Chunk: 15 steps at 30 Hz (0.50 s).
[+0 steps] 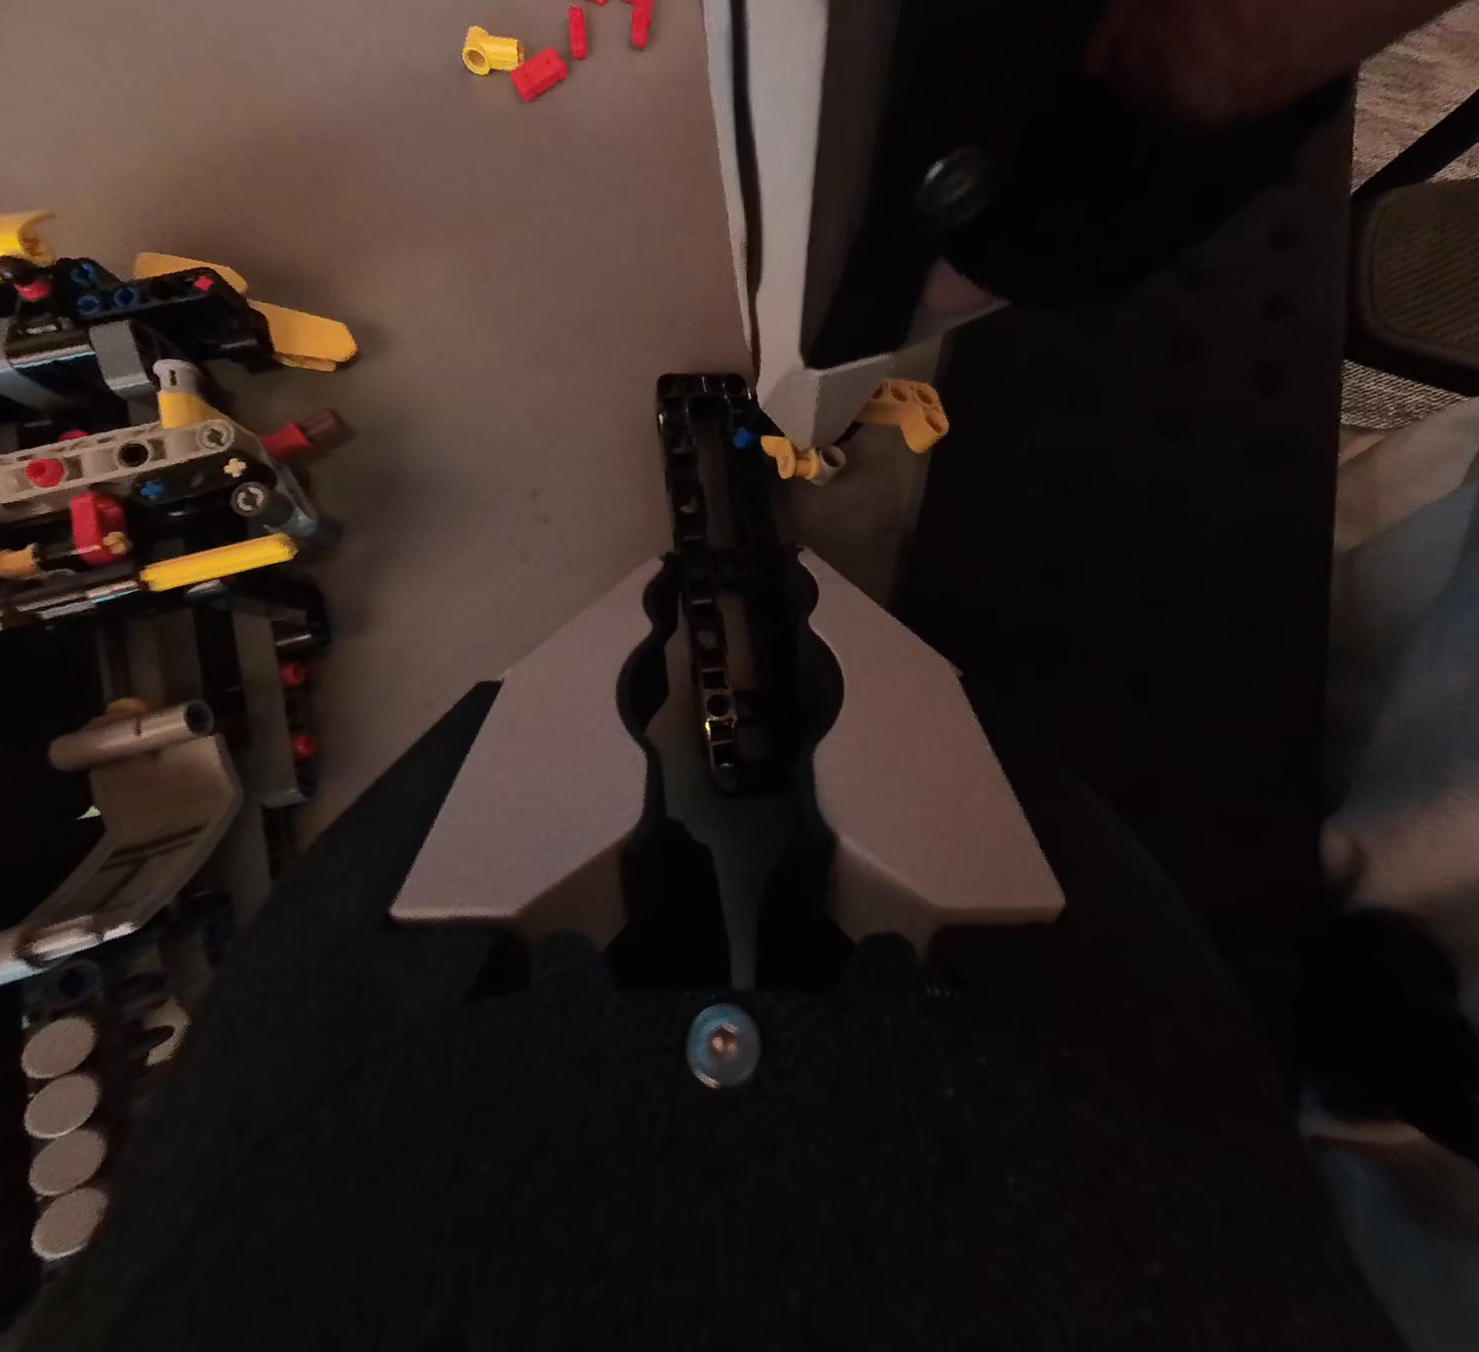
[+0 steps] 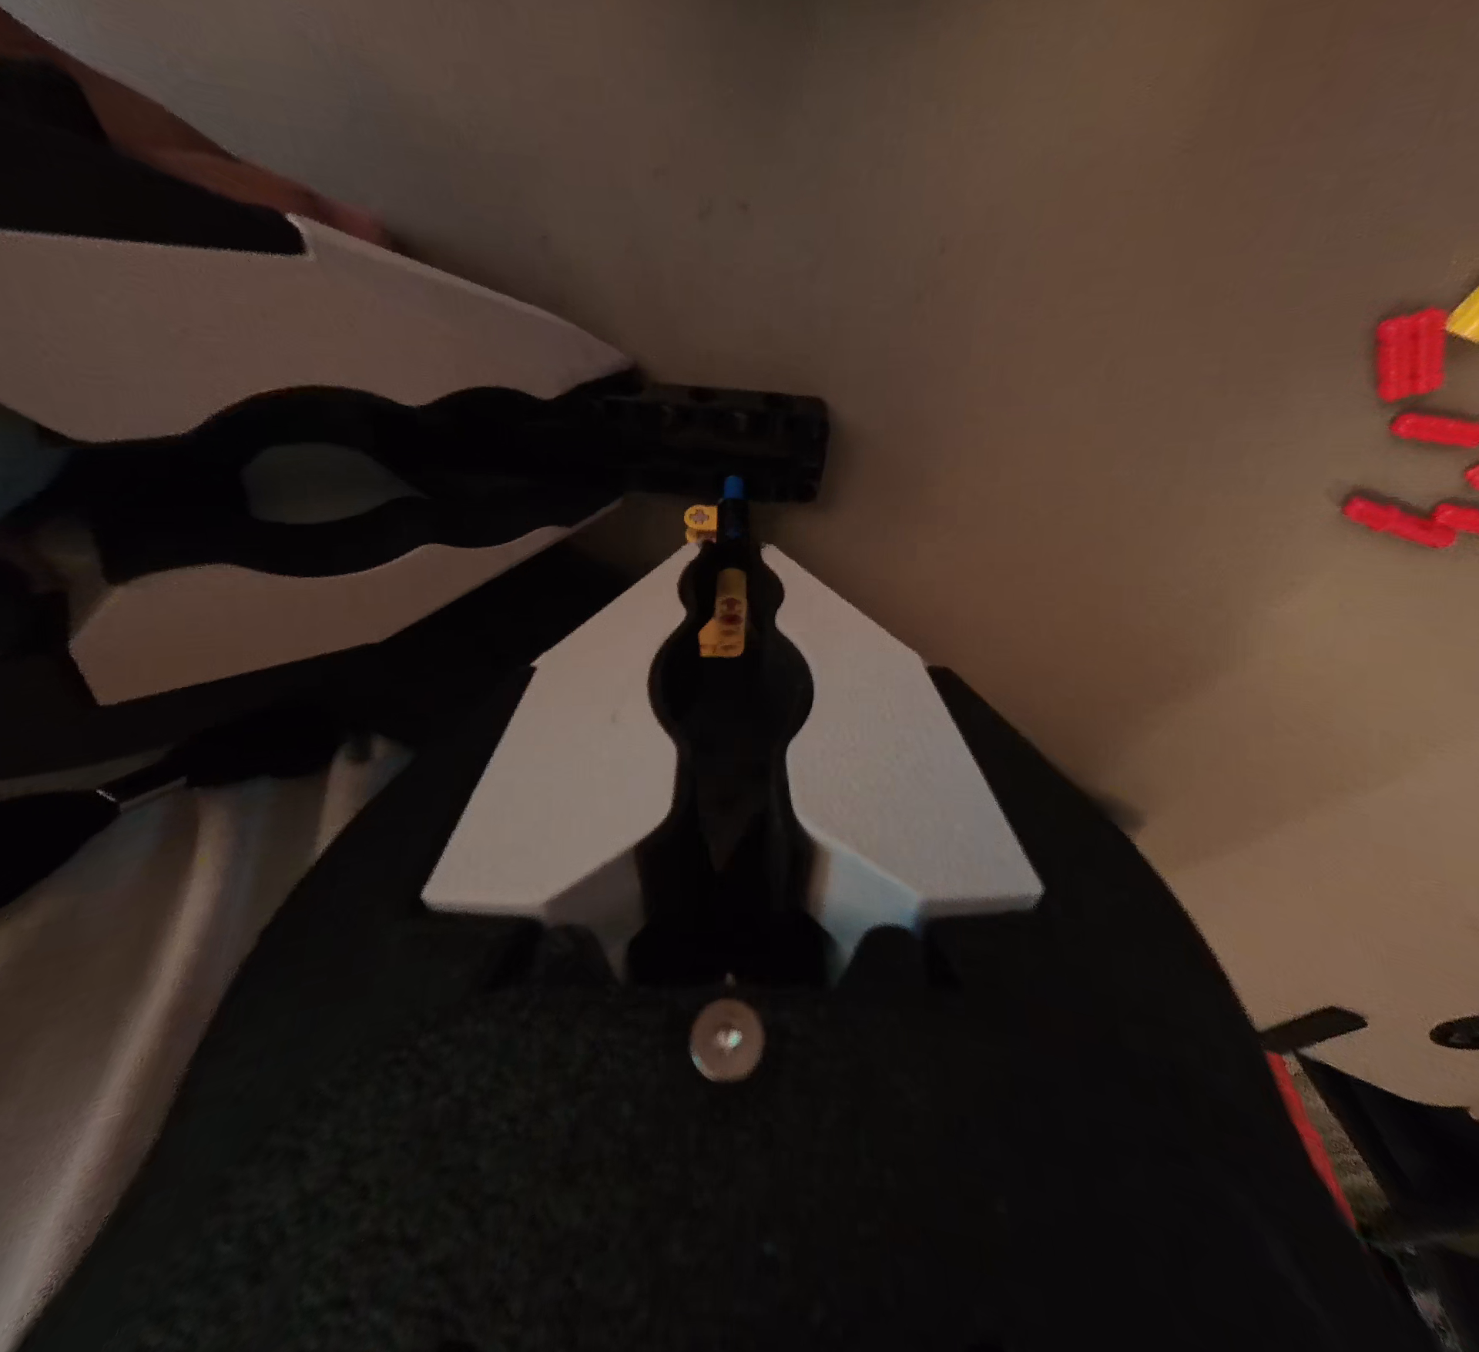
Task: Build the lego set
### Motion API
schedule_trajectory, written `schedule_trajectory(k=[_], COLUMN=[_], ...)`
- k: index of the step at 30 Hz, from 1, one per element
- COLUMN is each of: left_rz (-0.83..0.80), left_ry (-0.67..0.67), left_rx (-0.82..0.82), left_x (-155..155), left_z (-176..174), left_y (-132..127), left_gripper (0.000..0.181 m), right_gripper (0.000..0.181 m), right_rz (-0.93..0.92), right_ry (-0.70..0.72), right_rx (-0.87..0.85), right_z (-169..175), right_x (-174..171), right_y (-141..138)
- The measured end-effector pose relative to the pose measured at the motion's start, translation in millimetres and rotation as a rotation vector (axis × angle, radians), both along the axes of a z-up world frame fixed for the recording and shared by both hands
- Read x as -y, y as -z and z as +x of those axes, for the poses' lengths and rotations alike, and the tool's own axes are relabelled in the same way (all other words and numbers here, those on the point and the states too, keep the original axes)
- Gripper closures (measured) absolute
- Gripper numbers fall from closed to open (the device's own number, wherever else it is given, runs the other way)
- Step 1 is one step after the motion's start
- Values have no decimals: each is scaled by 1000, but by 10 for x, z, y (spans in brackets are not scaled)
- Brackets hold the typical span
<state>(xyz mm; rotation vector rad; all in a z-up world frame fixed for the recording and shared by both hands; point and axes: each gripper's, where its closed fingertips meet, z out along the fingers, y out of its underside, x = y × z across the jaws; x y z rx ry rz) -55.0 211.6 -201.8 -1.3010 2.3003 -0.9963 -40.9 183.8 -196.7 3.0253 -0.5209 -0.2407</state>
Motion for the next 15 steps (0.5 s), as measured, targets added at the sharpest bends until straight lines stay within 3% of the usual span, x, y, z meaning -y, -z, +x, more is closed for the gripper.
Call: schedule_trajectory(k=[15], left_rz=[-25], left_ry=[0], left_rx=[-5], left_x=[9], left_z=[3], left_y=[0], left_gripper=[153], right_gripper=[171], right_rz=[169], right_ry=[3], right_rx=[70], right_z=[10], right_x=[-2], right_y=[-8])
